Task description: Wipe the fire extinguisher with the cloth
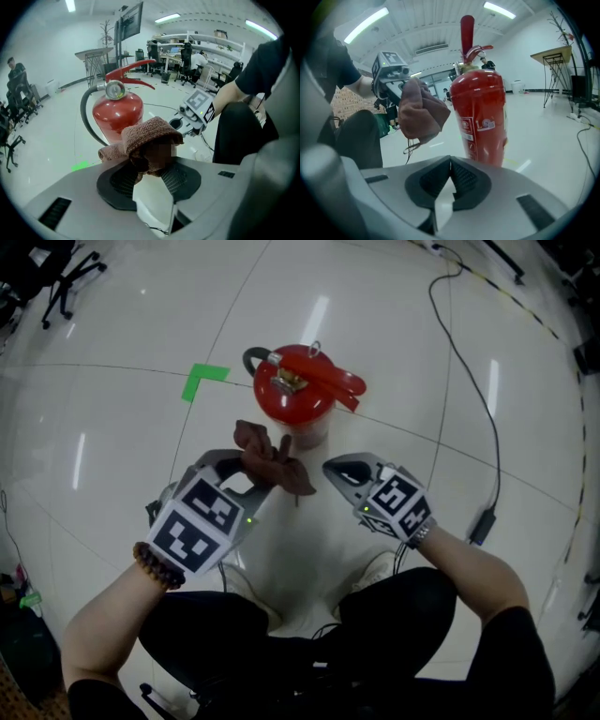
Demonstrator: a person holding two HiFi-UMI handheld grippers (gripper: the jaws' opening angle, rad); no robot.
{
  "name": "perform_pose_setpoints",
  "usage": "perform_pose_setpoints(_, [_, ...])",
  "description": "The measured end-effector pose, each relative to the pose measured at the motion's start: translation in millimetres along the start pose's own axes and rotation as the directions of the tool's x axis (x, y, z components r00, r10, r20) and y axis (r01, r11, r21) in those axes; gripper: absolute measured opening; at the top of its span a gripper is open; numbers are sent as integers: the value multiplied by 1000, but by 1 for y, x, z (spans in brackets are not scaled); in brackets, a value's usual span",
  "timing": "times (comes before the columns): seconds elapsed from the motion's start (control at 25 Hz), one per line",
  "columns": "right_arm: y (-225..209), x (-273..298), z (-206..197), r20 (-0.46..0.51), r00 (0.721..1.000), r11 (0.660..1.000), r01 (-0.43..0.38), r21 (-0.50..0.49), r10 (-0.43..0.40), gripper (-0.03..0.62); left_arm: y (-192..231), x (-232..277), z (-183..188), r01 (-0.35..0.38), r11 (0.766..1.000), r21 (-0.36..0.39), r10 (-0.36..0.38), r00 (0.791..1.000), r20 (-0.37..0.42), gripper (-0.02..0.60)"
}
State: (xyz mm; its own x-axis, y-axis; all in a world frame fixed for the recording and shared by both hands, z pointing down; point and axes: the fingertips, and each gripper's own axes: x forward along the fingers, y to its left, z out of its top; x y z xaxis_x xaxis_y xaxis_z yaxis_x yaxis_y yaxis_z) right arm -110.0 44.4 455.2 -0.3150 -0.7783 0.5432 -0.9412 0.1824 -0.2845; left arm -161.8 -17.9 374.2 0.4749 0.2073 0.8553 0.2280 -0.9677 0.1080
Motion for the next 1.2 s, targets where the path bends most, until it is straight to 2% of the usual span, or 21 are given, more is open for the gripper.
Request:
perform_pose_setpoints(0.12, [1, 1, 5, 16, 1000, 1000, -11, -4, 11, 2, -7, -16, 16, 44, 997, -60, -43, 999, 19, 137])
perform_pose_setpoints(0.32, [3, -1, 7, 29, 999, 1000, -19, -5, 19, 2, -9, -33, 42, 81, 990, -115, -77, 996, 34, 137])
perform_pose_setpoints(0.68, [-4, -8, 10, 55, 998, 1000, -5, 15, 4, 2, 10, -13, 49, 88, 968, -234, -89, 996, 6, 137])
perform_pose_setpoints(1.2, [-10, -5, 9, 68, 998, 999, -11, 38, 8, 2, 20, 21, 45, 73, 955, -289, -81, 997, -14, 137])
